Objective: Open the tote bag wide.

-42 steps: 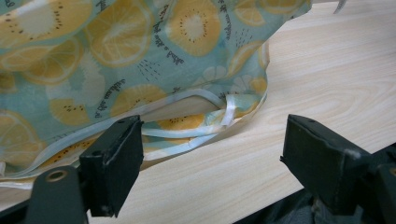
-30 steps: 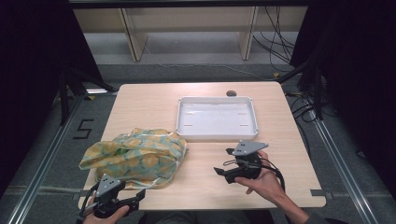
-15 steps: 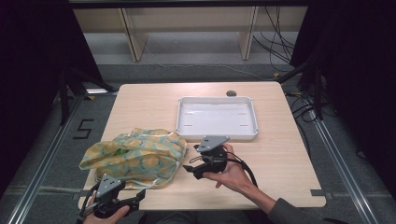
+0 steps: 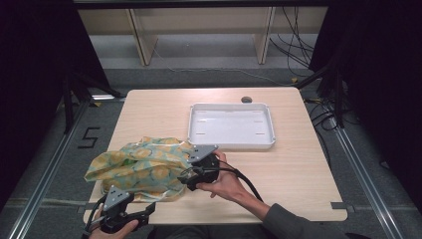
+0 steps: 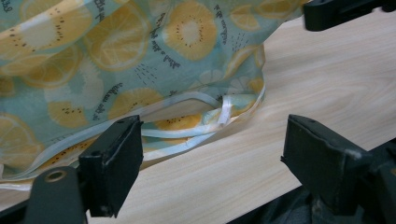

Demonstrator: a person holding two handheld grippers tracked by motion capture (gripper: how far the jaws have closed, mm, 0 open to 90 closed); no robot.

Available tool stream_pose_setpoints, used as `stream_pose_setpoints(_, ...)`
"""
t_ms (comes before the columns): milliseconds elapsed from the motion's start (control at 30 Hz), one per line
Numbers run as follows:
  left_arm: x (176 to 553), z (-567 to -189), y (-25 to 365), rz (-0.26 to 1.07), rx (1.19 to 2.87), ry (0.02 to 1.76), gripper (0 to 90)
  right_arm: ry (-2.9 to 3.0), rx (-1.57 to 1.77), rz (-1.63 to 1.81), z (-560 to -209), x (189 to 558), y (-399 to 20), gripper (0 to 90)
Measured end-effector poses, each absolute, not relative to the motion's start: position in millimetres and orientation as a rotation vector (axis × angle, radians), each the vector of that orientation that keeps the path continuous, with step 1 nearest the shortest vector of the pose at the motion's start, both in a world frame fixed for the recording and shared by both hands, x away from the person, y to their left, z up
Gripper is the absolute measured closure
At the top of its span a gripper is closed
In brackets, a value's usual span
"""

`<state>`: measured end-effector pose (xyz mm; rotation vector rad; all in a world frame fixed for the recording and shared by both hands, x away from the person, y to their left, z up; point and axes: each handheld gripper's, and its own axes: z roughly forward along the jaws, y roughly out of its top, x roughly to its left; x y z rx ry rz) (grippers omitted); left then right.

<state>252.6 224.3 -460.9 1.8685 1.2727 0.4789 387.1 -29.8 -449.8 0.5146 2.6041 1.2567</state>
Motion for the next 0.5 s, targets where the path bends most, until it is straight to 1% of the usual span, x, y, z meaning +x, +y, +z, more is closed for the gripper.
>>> stream_pose_setpoints(67, 254, -460, 226, 0.5, 1.899, 1.24, 19.3, 2.597, 0.503, 1.262, -452, 390, -25, 30.5)
stream_pose_setpoints(100, 252, -461, 224, 0.472, 1.859, 1.29, 19.3, 2.599, 0.495, 1.272, -453, 391, -23, 37.8)
stream_pose_setpoints(133, 253, -461, 225, 0.476, 1.868, 1.266, 19.3, 2.606, 0.492, 1.276, -453, 392, -21, 47.0)
stream_pose_setpoints(167, 252, -461, 224, 0.48, 1.857, 1.284, 19.3, 2.598, 0.447, 1.271, -454, 395, -19, 52.3)
stream_pose_setpoints(200, 254, -460, 226, 0.498, 1.886, 1.238, 19.3, 2.594, 0.446, 1.251, -454, 397, -18, 59.9)
stream_pose_setpoints(233, 255, -460, 227, 0.503, 1.902, 1.229, 19.3, 2.591, 0.436, 1.247, -454, 399, -16, 68.4)
stream_pose_setpoints(267, 254, -460, 227, 0.501, 1.897, 1.237, 19.3, 2.584, 0.482, 1.259, -455, 398, -15, 74.5)
stream_pose_setpoints(333, 254, -459, 228, 0.505, 1.905, 1.23, 19.3, 2.6, 0.45, 1.241, -454, 403, -15, 84.7)
stream_pose_setpoints(400, 254, -459, 228, 0.504, 1.901, 1.233, 19.3, 2.605, 0.433, 1.236, -453, 405, -15, 89.7)
stream_pose_setpoints(500, 255, -459, 229, 0.51, 1.896, 1.211, 19.4, 2.616, 0.46, 1.235, -451, 404, -17, 90.0)
